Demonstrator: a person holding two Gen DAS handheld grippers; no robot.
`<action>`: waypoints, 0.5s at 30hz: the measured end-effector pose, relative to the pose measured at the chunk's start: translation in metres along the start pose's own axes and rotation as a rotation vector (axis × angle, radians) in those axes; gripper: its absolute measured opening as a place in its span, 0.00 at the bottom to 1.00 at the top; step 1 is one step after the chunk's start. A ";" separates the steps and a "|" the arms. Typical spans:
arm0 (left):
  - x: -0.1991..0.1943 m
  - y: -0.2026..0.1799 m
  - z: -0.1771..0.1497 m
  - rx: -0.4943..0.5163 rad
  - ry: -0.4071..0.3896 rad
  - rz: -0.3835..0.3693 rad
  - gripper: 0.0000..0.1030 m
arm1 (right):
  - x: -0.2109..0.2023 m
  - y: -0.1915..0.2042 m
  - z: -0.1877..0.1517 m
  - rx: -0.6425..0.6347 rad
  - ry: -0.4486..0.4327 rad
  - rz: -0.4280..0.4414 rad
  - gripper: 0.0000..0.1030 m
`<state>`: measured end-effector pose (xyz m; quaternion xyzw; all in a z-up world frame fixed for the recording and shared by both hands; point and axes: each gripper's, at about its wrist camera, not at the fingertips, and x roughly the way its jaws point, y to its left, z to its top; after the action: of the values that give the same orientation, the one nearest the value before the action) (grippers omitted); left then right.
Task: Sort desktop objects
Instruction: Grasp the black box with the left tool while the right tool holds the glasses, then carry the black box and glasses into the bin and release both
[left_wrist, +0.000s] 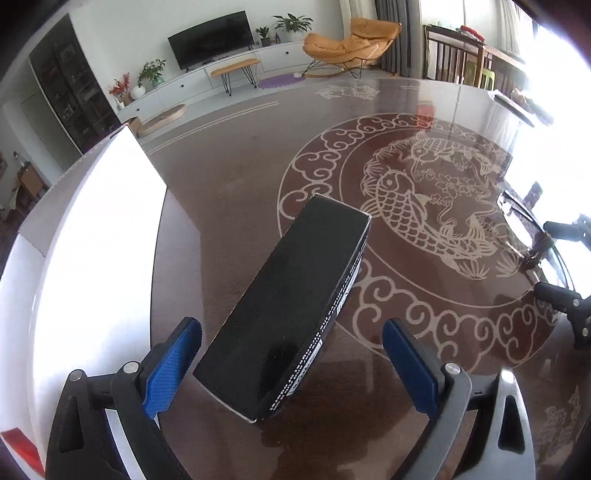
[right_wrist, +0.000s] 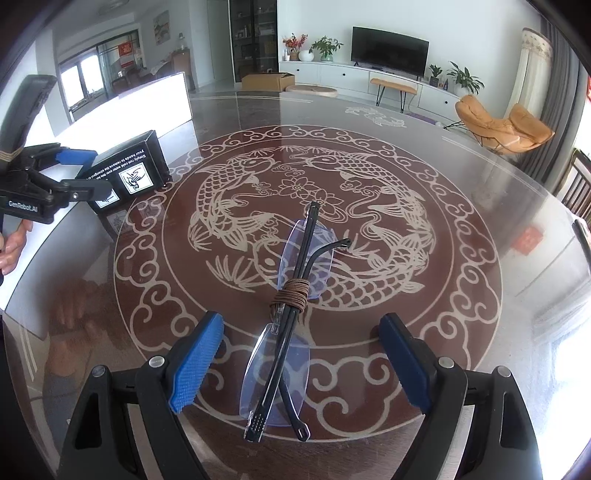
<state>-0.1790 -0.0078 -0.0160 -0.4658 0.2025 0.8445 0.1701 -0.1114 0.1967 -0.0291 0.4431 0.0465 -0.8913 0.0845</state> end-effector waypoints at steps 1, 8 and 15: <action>0.004 -0.002 -0.001 0.004 0.005 -0.019 0.83 | 0.000 0.000 0.000 0.000 0.000 0.000 0.84; -0.014 -0.001 -0.020 -0.179 -0.032 -0.066 0.33 | -0.002 -0.007 0.000 0.028 -0.013 0.051 0.85; -0.047 -0.017 -0.061 -0.241 -0.060 -0.062 0.33 | 0.000 0.001 0.017 -0.066 0.053 0.092 0.64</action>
<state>-0.1026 -0.0281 -0.0082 -0.4634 0.0799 0.8706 0.1448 -0.1244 0.1928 -0.0195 0.4651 0.0579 -0.8724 0.1387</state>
